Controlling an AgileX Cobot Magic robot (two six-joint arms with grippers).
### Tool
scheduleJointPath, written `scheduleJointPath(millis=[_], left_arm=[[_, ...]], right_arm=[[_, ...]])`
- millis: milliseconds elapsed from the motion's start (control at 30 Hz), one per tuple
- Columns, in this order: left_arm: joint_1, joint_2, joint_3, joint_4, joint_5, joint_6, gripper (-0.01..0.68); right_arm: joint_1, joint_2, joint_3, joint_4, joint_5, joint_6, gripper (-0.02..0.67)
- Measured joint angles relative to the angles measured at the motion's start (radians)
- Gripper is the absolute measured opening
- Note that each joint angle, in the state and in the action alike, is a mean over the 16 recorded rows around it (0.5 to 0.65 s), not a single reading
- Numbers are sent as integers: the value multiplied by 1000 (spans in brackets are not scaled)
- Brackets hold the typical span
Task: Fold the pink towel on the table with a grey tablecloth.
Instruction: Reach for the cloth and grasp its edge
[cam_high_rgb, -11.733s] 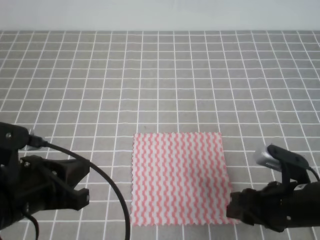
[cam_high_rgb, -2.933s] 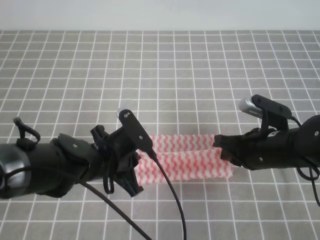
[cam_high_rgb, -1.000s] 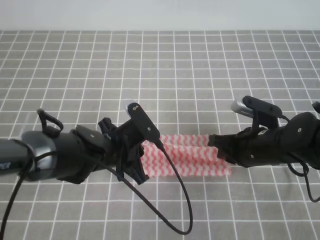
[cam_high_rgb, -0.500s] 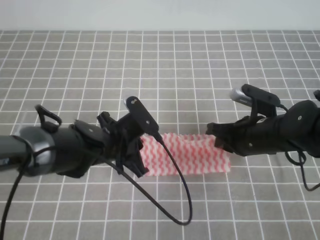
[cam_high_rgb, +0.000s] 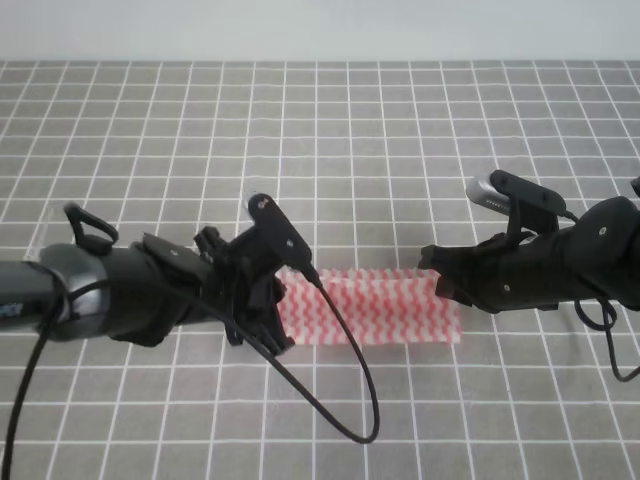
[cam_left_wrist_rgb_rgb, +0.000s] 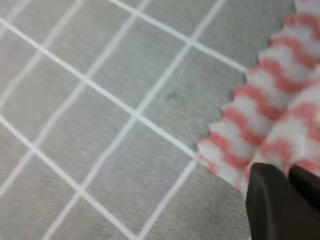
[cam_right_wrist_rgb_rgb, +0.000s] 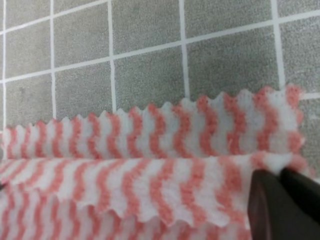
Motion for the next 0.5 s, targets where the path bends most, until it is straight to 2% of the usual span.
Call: scheduleJointPath(millis=[100,233,500], left_arm=[[0,8,-4,-2,0,-1,3],[0,13,-14,-15,-4,-4,50],[0,9,-42,-59,-58,-8,199]], right_arm=[[0,3,0,0,1,0,-15],[0,4,0,0,3,-2,-15],[0,6,0,0,4,-5,-15]])
